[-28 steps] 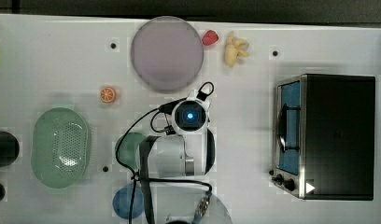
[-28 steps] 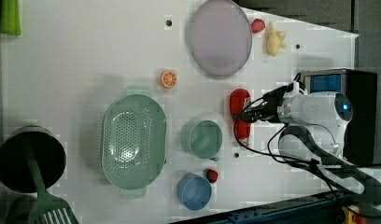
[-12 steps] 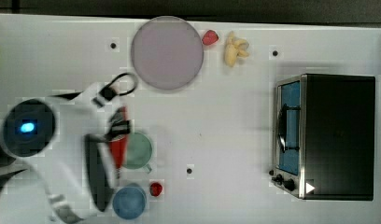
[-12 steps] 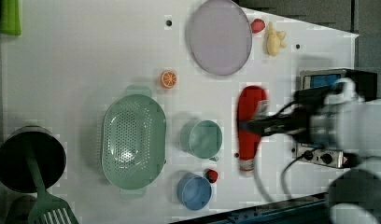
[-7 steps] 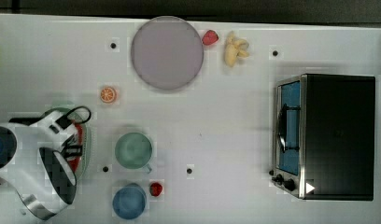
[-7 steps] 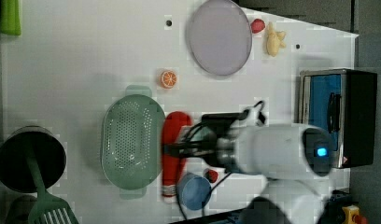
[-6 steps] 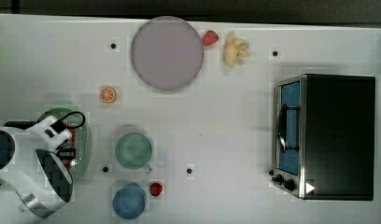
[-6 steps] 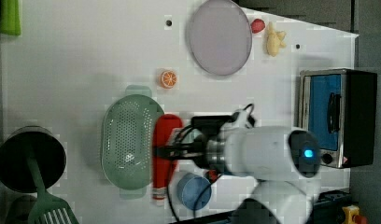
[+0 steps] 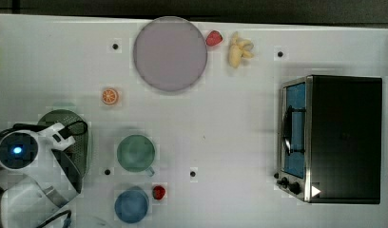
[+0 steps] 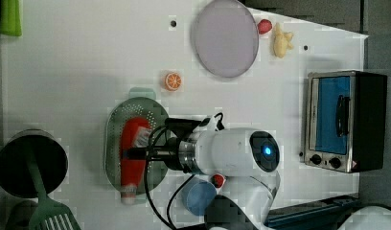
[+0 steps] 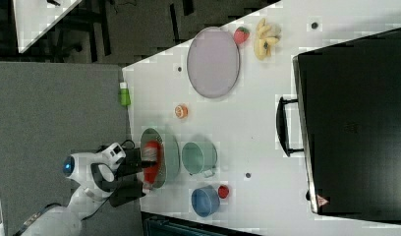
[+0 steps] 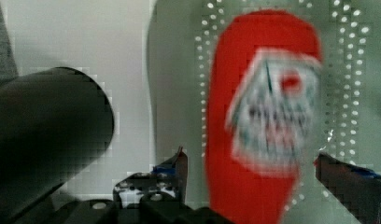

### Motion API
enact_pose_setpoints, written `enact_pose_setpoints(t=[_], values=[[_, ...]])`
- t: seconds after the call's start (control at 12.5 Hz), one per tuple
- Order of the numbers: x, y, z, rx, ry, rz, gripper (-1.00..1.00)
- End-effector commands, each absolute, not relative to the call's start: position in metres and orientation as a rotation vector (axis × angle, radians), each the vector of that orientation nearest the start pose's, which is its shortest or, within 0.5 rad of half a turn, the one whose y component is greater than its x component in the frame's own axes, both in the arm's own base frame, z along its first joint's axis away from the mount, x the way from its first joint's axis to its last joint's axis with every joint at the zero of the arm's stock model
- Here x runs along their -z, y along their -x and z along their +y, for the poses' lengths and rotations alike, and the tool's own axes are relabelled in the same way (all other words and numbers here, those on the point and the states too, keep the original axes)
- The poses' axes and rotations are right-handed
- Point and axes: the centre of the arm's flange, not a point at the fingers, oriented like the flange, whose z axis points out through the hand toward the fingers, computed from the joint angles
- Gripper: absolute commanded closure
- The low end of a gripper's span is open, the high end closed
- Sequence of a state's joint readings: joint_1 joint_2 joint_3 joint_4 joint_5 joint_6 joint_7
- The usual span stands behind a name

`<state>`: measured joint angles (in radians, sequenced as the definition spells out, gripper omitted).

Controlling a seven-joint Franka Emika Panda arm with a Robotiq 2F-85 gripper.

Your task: Pick Ketchup from the table and place it in strainer.

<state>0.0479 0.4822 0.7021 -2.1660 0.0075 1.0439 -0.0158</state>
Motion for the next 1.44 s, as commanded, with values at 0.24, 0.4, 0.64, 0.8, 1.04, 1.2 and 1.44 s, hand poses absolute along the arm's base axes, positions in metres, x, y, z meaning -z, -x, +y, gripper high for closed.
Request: enact_pose_setpoints(t=[0.24,0.4,0.64,0.8,1.04,1.2,1.44], values=[[-0.289,-0.458,0.363,-0.054,2.825,0.479,-1.00],[-0.338,-0.471,0.342,0.063,2.838,0.540,-1.00],[-0.417,-0.494,0.284,0.211,2.864,0.699,-1.00],[-0.463,-0.498,0.231,0.180,2.879,0.894,-1.00],[-0.535,-0.492,0.154,0.073,2.819,1.148,-1.00],[-0.572,-0.485,0.104,0.025,2.787,1.258,-1.00],[-0.605,-0.478,0.045,-0.007,2.744,1.336,-1.00]])
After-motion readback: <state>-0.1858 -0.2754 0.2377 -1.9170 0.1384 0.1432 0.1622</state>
